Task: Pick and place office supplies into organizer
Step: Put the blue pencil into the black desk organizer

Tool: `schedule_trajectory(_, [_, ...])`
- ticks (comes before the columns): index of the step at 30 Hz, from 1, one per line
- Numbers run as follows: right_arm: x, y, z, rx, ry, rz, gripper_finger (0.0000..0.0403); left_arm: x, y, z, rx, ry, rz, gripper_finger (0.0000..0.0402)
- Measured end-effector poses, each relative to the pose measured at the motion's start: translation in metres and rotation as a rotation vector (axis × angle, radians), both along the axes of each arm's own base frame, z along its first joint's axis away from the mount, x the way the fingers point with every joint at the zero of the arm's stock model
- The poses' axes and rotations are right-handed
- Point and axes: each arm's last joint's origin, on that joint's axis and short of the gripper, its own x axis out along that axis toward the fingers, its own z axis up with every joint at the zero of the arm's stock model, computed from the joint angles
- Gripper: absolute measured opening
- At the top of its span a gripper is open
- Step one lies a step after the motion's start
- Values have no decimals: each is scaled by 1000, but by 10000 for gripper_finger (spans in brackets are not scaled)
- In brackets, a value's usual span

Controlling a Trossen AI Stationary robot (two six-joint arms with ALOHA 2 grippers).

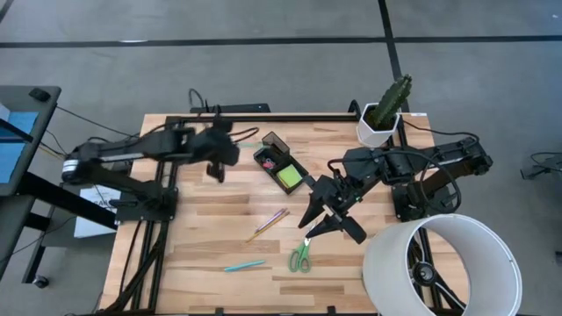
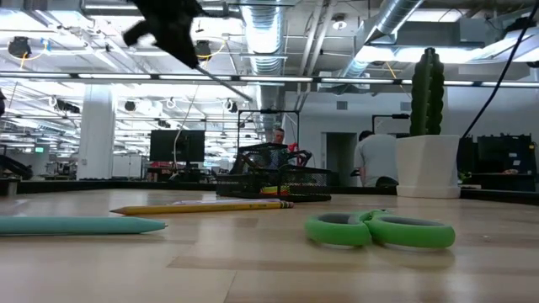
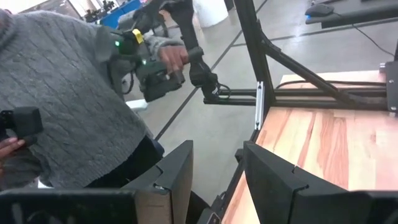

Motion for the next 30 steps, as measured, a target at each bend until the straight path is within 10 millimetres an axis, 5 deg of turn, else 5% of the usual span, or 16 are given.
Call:
schedule_trajectory(14, [18, 5, -17, 66, 115, -30, 134, 77, 63, -48, 19, 302, -77, 7])
schedule_trajectory(23, [20, 5, -20, 62, 130, -31, 134, 88, 66, -49, 121, 369, -348, 17])
schedule_trajectory(30, [20, 5, -19, 62, 130, -31, 133, 92, 66, -56, 156, 416, -348, 26])
